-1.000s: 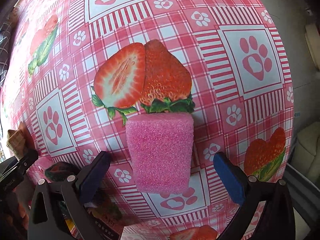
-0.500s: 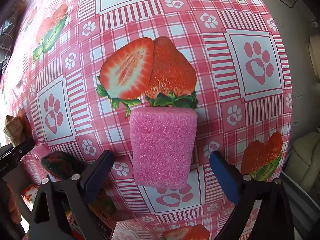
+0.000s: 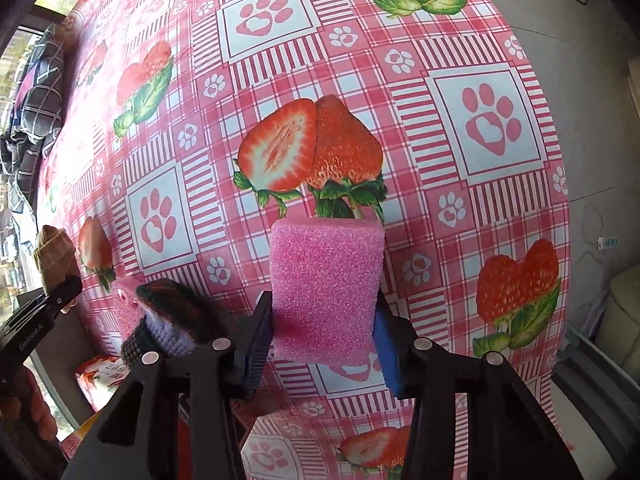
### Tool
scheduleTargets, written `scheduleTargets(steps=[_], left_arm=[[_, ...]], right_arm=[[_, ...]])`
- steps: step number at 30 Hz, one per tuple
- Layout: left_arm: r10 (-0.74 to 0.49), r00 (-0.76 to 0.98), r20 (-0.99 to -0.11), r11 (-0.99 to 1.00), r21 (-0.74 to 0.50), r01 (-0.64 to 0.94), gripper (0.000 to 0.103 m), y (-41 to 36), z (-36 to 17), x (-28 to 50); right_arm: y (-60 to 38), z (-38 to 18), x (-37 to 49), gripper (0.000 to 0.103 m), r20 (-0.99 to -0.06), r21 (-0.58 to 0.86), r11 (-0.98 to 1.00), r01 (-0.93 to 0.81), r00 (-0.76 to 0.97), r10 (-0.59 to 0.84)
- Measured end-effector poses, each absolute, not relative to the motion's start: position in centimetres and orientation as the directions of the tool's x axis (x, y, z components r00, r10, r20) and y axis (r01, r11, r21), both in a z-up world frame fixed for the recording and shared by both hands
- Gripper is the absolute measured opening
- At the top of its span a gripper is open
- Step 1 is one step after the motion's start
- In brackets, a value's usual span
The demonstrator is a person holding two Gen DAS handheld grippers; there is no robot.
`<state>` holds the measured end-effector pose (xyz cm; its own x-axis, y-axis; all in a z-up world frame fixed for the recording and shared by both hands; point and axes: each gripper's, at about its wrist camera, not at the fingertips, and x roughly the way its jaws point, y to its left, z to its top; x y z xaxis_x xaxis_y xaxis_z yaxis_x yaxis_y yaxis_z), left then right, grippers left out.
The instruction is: Organize soft objects
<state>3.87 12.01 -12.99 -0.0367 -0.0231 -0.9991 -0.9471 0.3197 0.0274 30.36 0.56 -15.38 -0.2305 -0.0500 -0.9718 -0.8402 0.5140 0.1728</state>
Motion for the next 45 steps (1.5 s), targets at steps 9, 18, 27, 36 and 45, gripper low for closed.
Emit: scheduleTargets(steps=[9,18,27,36,45], left_arm=[[0.002,-0.017,-1.000,0.407,0.016,-0.913,0.025,8.6,-10.0,5.0],[-0.002,0.011,-1.000,0.465,-0.010,-0.885,0.025,4.2,-7.7,3.9],[0.017,0.031,-0.999,0.516,-0.018,-0.856,0.025,0.5,-5.8,2.7],[-0.003,0.053,-0.999,0.572,-0.045,-0.819,0.026,-2.7,-4.7,2.0],[0.021,0.088,-0.996,0.591,-0.059,-0.804,0.026,-3.9,-3.4,0.5]], right_arm=[[-2.9,-12.5,30.5,0.048,-0.963,0.219,0.561,-0.798,-0.270,-0.008],[-5.7,-9.5,29.5,0.048,-0.958,0.246,0.575,-0.780,-0.285,0.023],[-8.8,-7.7,28.8,0.048,-0.960,0.241,0.597,-0.765,-0.279,0.030],[-11.1,-6.4,27.1,0.048,-0.963,0.231,0.621,-0.749,-0.269,0.035],[-13.4,-5.8,23.8,0.048,-0.964,0.215,0.604,-0.768,-0.264,0.008]])
